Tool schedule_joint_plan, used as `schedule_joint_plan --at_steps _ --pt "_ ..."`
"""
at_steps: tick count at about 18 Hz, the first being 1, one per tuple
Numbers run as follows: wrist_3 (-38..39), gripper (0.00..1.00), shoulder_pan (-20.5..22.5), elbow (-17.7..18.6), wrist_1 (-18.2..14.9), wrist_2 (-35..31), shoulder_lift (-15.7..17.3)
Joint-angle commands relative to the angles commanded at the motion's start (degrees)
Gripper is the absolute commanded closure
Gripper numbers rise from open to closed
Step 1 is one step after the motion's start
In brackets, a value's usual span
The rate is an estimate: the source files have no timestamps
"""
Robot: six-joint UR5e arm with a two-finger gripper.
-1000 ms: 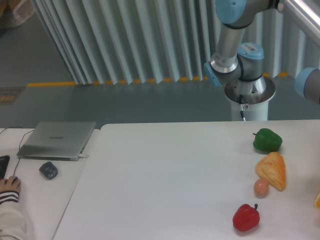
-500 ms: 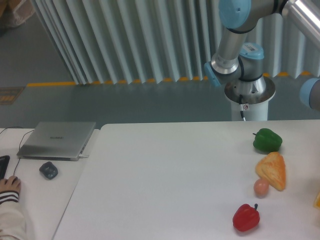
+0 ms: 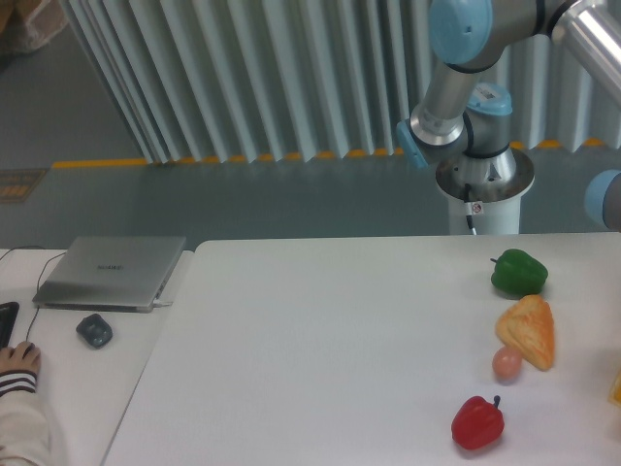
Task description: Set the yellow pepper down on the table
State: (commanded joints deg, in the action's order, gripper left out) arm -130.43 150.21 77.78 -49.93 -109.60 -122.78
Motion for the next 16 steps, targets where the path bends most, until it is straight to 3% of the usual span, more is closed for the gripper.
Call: schedule_joint_plan --at_steps 16 --pt "1.4 0.00 0.3 0.7 0.1 1.9 -1.8"
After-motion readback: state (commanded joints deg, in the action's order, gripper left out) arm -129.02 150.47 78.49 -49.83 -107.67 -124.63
